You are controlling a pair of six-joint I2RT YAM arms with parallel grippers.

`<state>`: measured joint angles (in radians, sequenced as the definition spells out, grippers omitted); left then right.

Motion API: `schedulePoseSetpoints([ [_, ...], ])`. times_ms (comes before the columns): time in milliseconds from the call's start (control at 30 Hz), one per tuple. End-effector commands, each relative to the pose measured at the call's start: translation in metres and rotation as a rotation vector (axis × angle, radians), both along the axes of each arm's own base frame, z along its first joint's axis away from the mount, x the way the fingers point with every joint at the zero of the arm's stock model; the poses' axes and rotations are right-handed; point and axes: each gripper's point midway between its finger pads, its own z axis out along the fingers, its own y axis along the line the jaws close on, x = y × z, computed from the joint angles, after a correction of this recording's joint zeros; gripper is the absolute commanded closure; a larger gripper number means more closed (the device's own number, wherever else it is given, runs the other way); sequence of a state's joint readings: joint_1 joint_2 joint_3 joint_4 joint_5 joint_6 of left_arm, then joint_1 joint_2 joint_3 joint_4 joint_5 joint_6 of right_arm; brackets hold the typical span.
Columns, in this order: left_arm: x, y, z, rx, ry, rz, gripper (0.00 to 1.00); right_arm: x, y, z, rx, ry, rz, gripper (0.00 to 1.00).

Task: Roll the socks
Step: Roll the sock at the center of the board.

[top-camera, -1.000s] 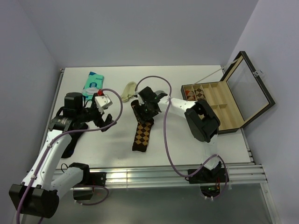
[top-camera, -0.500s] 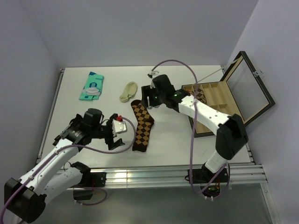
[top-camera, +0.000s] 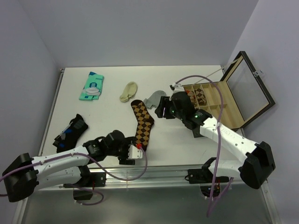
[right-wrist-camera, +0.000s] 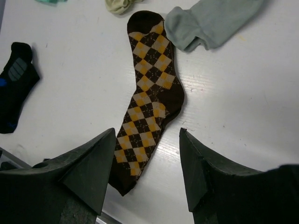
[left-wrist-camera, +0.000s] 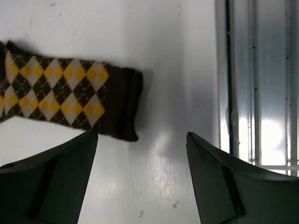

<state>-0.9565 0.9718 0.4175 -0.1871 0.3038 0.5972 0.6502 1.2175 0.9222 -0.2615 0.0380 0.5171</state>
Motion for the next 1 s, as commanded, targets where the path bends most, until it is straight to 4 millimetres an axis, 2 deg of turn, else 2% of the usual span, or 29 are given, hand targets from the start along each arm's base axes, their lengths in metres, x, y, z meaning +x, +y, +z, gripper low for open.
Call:
schedulePoseSetpoints([
  [0, 0.006, -0.024, 0.011, -0.073, -0.103, 0.020, 0.18, 0.001, -0.009, 0.016, 0.058, -0.062, -0.064, 0.36],
  [133, 0.009, -0.037, 0.012, -0.107, -0.134, 0.021, 0.22, -0.005, -0.019, 0.013, 0.053, -0.069, -0.090, 0.41],
  [333, 0.026, -0.044, 0.000, -0.062, -0.171, 0.067, 0.34, -0.016, -0.027, 0.017, 0.086, -0.088, -0.097, 0.47],
  [533, 0.026, -0.045, -0.010, -0.011, -0.166, 0.038, 0.37, -0.026, -0.036, 0.022, 0.086, -0.104, -0.102, 0.49],
  [800, 0.033, -0.050, -0.016, 0.025, -0.162, 0.057, 0.41, -0.030, -0.041, 0.018, 0.076, -0.102, -0.104, 0.54],
  [967, 0.033, -0.051, -0.024, 0.066, -0.143, 0.049, 0.57, -0.033, -0.044, 0.022, 0.080, -0.117, -0.103, 0.55],
])
